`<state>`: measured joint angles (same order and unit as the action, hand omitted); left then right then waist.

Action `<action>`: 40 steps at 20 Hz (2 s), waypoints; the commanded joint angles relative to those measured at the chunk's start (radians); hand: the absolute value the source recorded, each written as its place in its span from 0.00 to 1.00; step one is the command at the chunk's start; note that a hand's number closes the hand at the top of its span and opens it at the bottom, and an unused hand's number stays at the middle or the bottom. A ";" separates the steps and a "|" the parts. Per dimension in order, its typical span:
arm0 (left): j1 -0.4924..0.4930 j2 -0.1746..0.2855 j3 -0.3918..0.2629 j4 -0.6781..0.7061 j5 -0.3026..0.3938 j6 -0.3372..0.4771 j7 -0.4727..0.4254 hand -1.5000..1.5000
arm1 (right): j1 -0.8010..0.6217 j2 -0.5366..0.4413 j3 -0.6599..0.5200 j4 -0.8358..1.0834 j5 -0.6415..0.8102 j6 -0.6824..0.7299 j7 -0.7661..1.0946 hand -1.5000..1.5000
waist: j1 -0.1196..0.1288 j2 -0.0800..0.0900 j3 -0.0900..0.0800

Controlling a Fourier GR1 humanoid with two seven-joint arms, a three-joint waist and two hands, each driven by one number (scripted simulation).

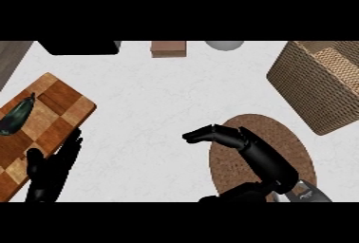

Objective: Pick the tomato from the placemat and place it in the basket

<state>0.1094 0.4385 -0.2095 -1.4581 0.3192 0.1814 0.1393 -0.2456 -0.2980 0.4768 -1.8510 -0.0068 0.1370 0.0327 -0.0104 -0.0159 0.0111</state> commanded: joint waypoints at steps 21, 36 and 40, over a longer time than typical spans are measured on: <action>0.039 -0.021 0.006 0.048 -0.014 0.015 0.082 0.50 | -0.336 -0.846 -0.411 -0.168 -0.308 0.743 0.474 0.00 | -0.010 0.012 -0.015; 0.022 -0.027 0.031 0.050 -0.030 -0.042 0.093 0.50 | -0.161 -0.733 -0.434 -0.262 -0.263 0.708 0.491 0.00 | 0.002 0.014 -0.011; 0.003 -0.082 0.013 0.088 -0.062 -0.016 0.060 0.50 | -0.101 -0.610 -0.368 -0.287 -0.107 0.664 0.464 0.00 | 0.004 0.018 -0.010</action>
<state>0.1046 0.3863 -0.1869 -1.4706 0.2571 0.1716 0.1743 -0.4211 -0.9876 0.0857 -2.0997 -0.2208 0.8297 0.5199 0.0001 -0.0083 0.0119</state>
